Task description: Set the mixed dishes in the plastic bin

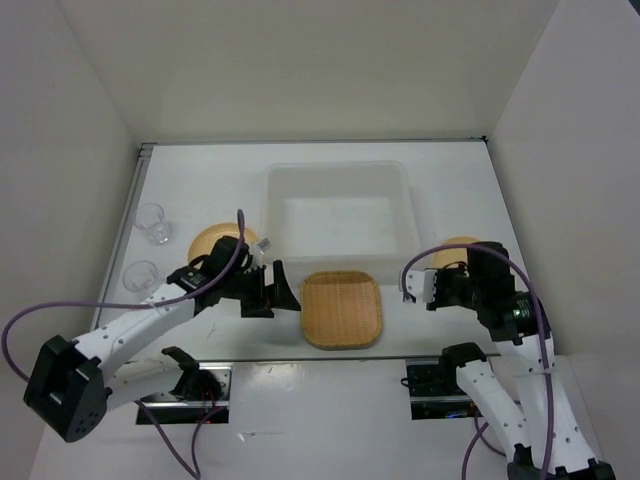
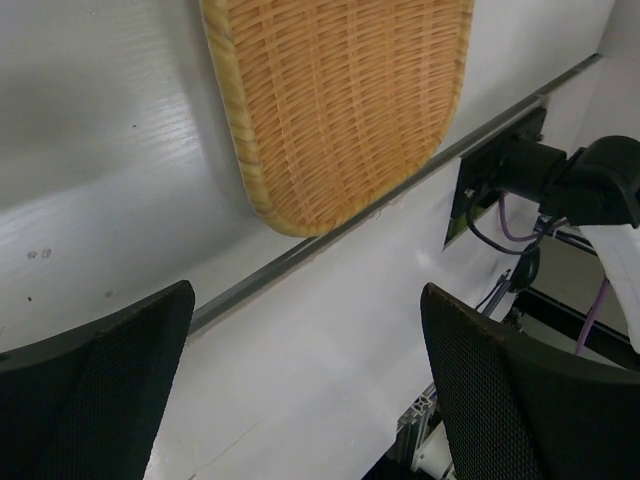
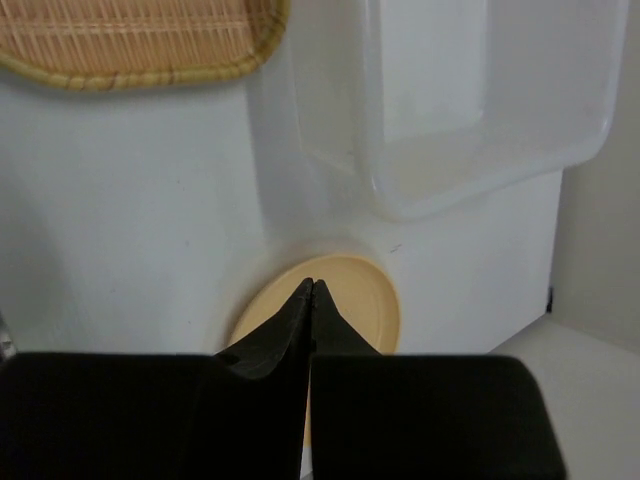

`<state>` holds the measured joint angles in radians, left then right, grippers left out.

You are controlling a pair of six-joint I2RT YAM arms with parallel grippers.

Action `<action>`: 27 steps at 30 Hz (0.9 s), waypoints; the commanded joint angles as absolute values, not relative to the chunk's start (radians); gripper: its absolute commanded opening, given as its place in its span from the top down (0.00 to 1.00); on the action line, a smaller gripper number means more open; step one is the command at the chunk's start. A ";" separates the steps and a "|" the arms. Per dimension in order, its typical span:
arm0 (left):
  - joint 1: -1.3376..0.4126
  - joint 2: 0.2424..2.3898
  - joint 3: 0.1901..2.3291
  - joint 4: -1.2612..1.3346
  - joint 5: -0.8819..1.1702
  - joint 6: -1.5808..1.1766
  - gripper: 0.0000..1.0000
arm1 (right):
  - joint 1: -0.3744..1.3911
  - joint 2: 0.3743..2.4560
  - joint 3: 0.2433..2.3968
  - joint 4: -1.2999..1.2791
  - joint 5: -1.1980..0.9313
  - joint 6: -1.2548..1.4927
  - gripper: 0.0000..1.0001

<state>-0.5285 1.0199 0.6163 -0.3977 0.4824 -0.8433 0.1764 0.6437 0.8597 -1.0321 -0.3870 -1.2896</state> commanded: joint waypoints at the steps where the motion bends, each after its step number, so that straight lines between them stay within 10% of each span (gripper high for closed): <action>1: -0.567 1.110 0.681 -0.357 0.422 -0.855 0.00 | 0.183 0.583 0.784 -0.996 -0.498 -1.566 1.00; 12: -0.640 1.267 0.695 -0.274 0.383 -0.904 0.00 | 0.355 1.038 0.995 -0.853 -0.452 -1.218 1.00; 27: -0.649 1.308 0.637 -0.210 0.344 -0.922 0.00 | 0.736 0.968 0.716 -0.694 -0.325 -0.973 1.00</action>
